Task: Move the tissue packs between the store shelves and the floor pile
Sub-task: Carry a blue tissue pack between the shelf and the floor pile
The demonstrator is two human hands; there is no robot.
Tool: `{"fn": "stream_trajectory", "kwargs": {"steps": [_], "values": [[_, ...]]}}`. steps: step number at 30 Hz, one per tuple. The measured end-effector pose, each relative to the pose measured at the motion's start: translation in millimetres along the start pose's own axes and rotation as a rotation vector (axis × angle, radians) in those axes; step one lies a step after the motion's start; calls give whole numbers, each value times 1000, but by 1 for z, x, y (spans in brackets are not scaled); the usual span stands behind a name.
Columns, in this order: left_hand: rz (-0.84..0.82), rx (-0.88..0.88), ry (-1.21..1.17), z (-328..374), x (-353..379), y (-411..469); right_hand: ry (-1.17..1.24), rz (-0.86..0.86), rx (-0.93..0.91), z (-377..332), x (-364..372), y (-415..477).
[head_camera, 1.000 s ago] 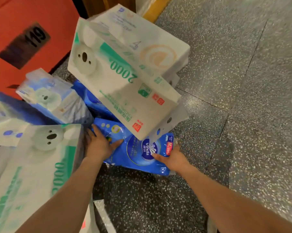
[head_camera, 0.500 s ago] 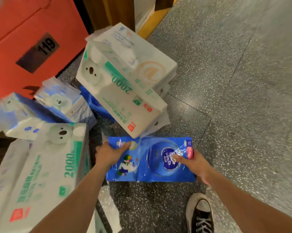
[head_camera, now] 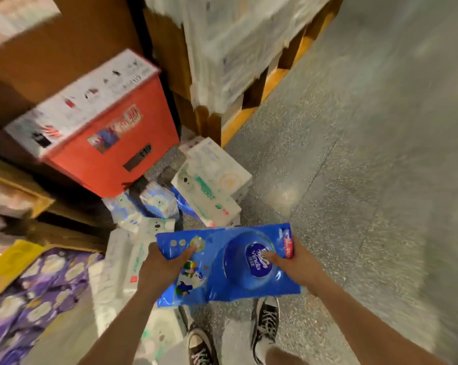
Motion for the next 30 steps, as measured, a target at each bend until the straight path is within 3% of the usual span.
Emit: {"fn": "stream_trajectory", "kwargs": {"steps": [9,14,21,30], "values": [[277,38,-175,119,-77,-232,-108,-37,-203,-120,-82,-149],[421,68,-299,122,-63,-338,-141,-247,-367,-154,-105,-193],[664,-38,-531,76,-36,-463,-372,-533,-582,-199,-85,-250],[1022,-214,-723,-34,13,-658,-573,-872,-856,-183,37,-379]]}}
Point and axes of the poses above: each hand's wrist, its own y-axis towards the middle knuckle, its own x-axis out of the palm, z = x × y, the point moved 1 cm from there along y, towards the middle knuckle, and after that the axes turned 6 degrees about -z, right-handed, at the moved point
